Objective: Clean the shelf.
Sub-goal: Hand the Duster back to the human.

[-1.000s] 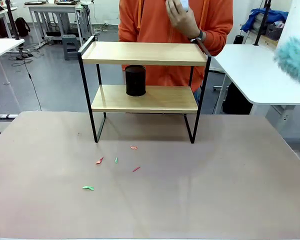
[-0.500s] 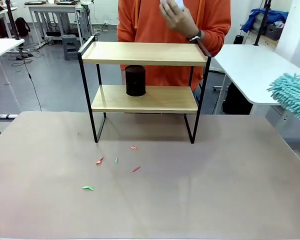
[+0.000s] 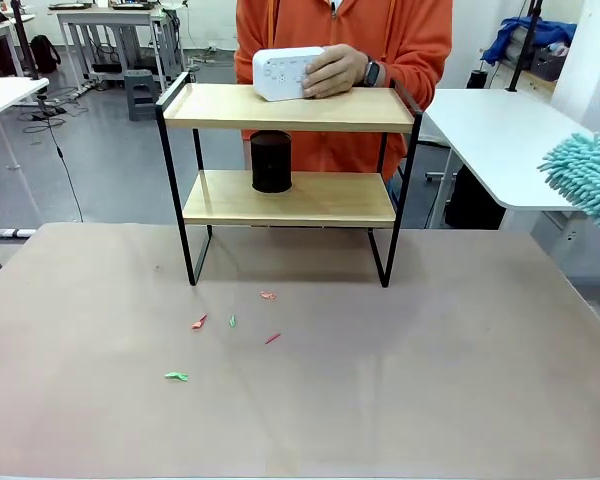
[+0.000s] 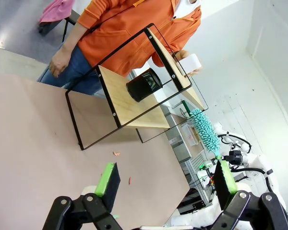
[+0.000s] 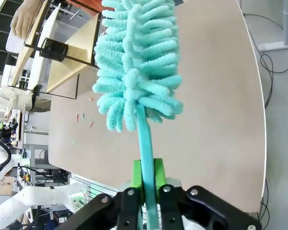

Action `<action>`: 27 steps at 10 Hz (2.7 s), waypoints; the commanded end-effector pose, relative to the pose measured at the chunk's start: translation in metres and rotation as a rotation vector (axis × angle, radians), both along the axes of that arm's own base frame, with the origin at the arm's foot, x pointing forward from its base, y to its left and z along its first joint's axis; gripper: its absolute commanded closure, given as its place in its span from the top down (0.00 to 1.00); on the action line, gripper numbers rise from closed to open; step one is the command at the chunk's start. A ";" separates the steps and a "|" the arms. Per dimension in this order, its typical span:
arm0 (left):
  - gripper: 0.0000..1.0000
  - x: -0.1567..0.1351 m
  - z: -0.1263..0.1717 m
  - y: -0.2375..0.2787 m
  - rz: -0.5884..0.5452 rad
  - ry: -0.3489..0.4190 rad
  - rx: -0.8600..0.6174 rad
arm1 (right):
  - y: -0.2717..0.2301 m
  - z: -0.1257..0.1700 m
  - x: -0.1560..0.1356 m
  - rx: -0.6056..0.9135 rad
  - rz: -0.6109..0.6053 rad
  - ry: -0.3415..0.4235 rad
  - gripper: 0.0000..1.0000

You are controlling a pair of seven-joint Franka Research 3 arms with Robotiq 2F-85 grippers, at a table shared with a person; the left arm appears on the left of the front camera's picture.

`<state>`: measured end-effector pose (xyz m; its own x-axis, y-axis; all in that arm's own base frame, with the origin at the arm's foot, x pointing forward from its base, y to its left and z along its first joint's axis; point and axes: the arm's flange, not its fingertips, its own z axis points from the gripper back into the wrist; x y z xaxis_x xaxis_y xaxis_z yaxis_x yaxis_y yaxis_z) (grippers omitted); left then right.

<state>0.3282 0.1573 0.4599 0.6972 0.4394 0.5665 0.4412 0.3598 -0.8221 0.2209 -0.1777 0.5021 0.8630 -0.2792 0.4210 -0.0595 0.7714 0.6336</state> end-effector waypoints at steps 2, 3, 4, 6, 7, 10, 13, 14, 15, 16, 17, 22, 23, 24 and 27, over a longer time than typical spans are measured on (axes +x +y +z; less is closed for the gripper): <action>1.00 0.000 0.003 -0.001 -0.002 0.000 -0.017 | -0.004 0.000 -0.003 0.000 -0.002 0.008 0.12; 1.00 0.000 0.003 -0.001 -0.002 0.000 -0.017 | -0.004 0.000 -0.003 0.000 -0.002 0.008 0.12; 1.00 0.000 0.003 -0.001 -0.002 0.000 -0.017 | -0.004 0.000 -0.003 0.000 -0.002 0.008 0.12; 1.00 0.009 0.020 -0.020 -0.116 -0.081 -0.105 | -0.015 0.012 -0.013 -0.010 -0.047 -0.025 0.12; 1.00 0.030 0.047 -0.063 -0.268 -0.110 -0.067 | -0.002 0.050 -0.005 0.007 0.050 -0.153 0.12; 1.00 0.053 0.099 -0.189 -0.693 -0.098 0.020 | 0.095 0.123 0.012 -0.042 0.482 -0.301 0.12; 1.00 0.054 0.089 -0.273 -0.956 0.000 0.067 | 0.168 0.110 -0.017 -0.085 0.971 -0.136 0.12; 1.00 0.053 0.078 -0.287 -1.003 0.044 0.054 | 0.176 0.100 -0.024 -0.116 1.035 -0.093 0.12; 1.00 0.044 0.095 -0.284 -0.898 -0.032 0.039 | 0.162 0.097 -0.028 -0.191 0.944 -0.109 0.12; 1.00 0.044 0.095 -0.284 -0.898 -0.032 0.039 | 0.191 0.107 -0.024 -0.047 0.955 -0.117 0.12; 1.00 0.044 0.095 -0.284 -0.898 -0.032 0.039 | 0.188 0.098 -0.029 -0.089 0.989 -0.071 0.12; 1.00 0.058 0.074 -0.348 -1.032 0.071 0.223 | 0.281 0.101 0.015 -0.207 1.336 0.115 0.12; 1.00 0.058 0.070 -0.363 -1.059 0.067 0.293 | 0.299 0.099 0.018 -0.227 1.392 0.147 0.12; 1.00 0.052 0.067 -0.382 -1.123 0.043 0.348 | 0.314 0.097 0.022 -0.246 1.417 0.162 0.12; 1.00 0.028 0.065 -0.417 -1.253 -0.071 0.368 | 0.320 0.089 0.031 -0.187 1.411 0.156 0.12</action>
<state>0.3555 -0.2610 0.5244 0.5327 -0.6629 0.5261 0.6542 -0.0718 -0.7529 0.2478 0.1490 0.5882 0.4137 0.8887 0.1974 -0.7716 0.2273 0.5941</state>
